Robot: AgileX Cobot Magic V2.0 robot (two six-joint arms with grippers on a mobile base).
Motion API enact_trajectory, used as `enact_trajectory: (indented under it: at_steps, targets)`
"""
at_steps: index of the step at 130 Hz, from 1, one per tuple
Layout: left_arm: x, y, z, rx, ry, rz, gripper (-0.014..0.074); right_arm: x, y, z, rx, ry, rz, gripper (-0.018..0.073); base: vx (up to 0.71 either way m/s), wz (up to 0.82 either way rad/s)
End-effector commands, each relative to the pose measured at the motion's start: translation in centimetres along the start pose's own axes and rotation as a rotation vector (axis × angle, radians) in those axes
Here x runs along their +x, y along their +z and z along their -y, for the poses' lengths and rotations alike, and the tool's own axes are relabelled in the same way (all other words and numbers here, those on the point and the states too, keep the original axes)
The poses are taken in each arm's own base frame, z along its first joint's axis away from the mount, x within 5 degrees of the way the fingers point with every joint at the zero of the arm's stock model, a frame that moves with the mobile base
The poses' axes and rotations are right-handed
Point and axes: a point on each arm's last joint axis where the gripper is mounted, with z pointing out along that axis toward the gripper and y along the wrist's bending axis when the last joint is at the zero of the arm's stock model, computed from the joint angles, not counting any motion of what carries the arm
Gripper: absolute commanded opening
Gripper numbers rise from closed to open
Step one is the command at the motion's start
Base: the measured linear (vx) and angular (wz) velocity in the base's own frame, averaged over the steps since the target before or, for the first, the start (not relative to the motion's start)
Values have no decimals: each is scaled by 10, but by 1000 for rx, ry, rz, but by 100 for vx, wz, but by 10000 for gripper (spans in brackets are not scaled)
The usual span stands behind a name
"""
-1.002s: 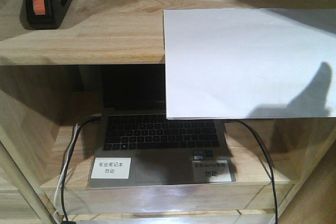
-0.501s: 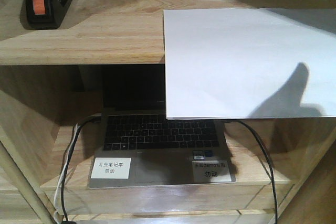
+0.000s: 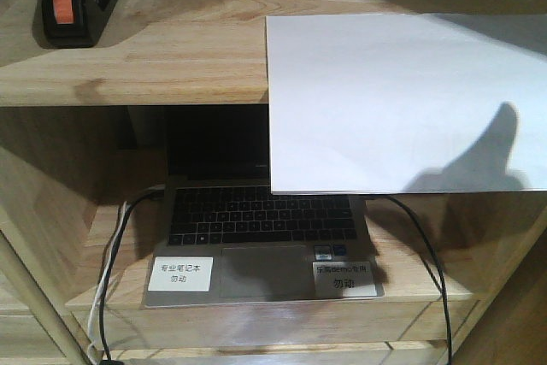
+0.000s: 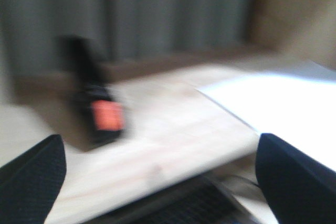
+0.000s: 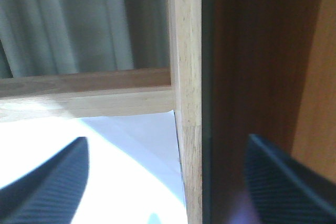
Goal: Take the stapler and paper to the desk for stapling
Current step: 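Reach the left gripper toward the black stapler on the upper shelf, then close the left gripper on the black stapler and lift it off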
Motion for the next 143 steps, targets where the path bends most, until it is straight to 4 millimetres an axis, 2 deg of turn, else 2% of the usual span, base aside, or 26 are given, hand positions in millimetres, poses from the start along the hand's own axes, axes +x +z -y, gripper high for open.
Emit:
enact_trajectory:
  at_steps: [1,28,63,116,143]
  targets:
    - [-12,6,8,67,-1,73,695,-13,-1,0,9,-12,85,487,0,0]
    - [-9,16,20,167,11,35,684,-13,-1,0,9,-12,85,445,0,0]
    - [-12,22,21,166,-16,35,681,-13,-1,0,9,-12,85,433,0,0]
    - [-62,82,8,-83,-102,67,681,-13,-1,0,9,-12,85,433,0,0]
    - [-74,115,1,-223,-163,17,680,-13,-1,0,9,-12,84,433,0,0]
